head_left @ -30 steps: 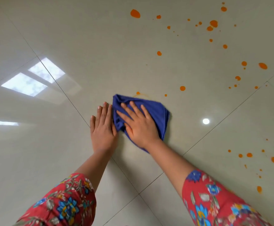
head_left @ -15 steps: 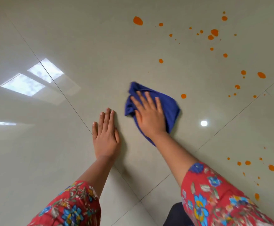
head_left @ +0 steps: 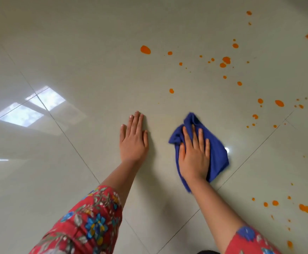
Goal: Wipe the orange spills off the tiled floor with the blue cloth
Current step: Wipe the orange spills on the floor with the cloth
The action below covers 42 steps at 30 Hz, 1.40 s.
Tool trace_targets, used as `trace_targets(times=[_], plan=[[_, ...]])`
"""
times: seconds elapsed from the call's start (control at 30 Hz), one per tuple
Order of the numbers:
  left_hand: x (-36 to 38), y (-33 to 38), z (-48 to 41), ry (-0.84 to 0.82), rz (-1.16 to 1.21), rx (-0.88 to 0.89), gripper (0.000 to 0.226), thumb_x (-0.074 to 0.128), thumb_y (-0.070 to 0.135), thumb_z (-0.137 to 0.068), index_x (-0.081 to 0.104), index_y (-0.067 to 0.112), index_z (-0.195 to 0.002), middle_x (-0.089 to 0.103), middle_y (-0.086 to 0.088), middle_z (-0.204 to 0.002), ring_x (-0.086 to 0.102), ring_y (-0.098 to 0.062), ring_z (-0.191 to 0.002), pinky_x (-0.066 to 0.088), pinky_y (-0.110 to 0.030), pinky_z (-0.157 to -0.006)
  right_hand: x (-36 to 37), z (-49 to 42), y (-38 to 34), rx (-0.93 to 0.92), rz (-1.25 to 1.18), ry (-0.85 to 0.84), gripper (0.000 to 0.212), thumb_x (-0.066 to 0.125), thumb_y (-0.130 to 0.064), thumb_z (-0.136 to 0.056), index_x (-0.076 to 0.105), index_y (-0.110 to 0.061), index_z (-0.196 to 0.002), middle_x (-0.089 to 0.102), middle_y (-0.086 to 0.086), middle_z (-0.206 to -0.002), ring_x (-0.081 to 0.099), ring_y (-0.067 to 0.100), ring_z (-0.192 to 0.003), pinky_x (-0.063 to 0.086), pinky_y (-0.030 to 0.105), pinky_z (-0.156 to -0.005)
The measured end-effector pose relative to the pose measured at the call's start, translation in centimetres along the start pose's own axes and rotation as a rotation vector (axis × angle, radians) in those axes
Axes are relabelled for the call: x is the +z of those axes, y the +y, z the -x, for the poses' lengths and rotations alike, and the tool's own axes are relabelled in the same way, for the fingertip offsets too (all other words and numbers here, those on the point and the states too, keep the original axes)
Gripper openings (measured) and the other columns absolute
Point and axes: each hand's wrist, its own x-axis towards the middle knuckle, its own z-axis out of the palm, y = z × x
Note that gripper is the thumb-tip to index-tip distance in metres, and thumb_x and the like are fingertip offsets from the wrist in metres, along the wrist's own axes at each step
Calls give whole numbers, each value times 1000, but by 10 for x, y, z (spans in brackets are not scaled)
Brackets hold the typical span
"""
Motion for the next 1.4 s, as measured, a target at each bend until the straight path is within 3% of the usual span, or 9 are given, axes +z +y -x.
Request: trace_targets(times=[0.23,0.4,0.63,0.83,1.03,1.17,1.27,1.33,1.4], plan=[[8,-1,-3,3,-65,-24,58,24,35,-98,13,24,-154,5,9,-161,-3,-5,-147,-1,-33,-119,3,-21,-22,-388,41,-72,55,31,-37,-95,32,-29,-149,29,-2,-157,24,23,-146,20,45,-116],[6,2,-2,1,-59,-28,59,25,34,-98,9,26,-154,2,11,-161,-5,-6,-147,1,-34,-120,0,-12,18,180,-14,85,54,31,-38,-95,34,-27,-148,35,3,-155,28,25,-145,20,48,-116],[6,3,-4,-4,-71,-39,58,26,35,-97,16,23,-154,8,9,-161,0,-6,-147,0,-33,-119,4,-53,-31,-443,22,-57,53,32,-37,-95,35,-29,-148,34,-1,-156,27,23,-145,22,45,-116],[5,4,-2,-9,-73,-35,59,24,35,-98,12,25,-154,5,9,-161,-3,-7,-147,0,-34,-120,3,-40,-6,48,-8,53,54,31,-38,-95,33,-28,-149,31,1,-157,25,24,-146,18,47,-117],[6,3,-5,-6,-69,-28,61,25,31,-93,20,20,-153,14,6,-160,7,-9,-147,8,-38,-119,5,-82,-72,-524,-12,-58,55,32,-34,-92,38,-27,-146,37,-2,-154,31,23,-144,21,45,-117],[6,2,-3,-14,-89,-29,61,25,26,-94,14,22,-154,8,8,-161,2,-8,-148,6,-36,-119,-2,-170,-44,-224,31,-55,54,33,-35,-95,34,-28,-148,33,1,-156,25,23,-146,17,46,-116],[6,3,-2,-21,-87,-24,61,24,26,-94,11,22,-154,6,9,-161,0,-9,-148,4,-36,-120,-5,-134,2,147,-37,74,53,31,-39,-97,31,-28,-150,31,3,-157,23,24,-147,17,49,-117],[6,2,-3,-11,-89,-31,61,24,26,-94,13,22,-154,8,8,-161,2,-9,-148,5,-37,-120,0,-72,-9,127,12,77,57,30,-40,-95,29,-27,-151,30,3,-157,24,26,-146,18,50,-116],[6,2,-4,-3,-80,-41,60,28,25,-94,18,20,-153,13,6,-161,8,-10,-148,9,-38,-119,5,-40,-36,-165,18,-17,59,32,-38,-94,28,-26,-151,26,1,-159,22,26,-147,17,48,-117]])
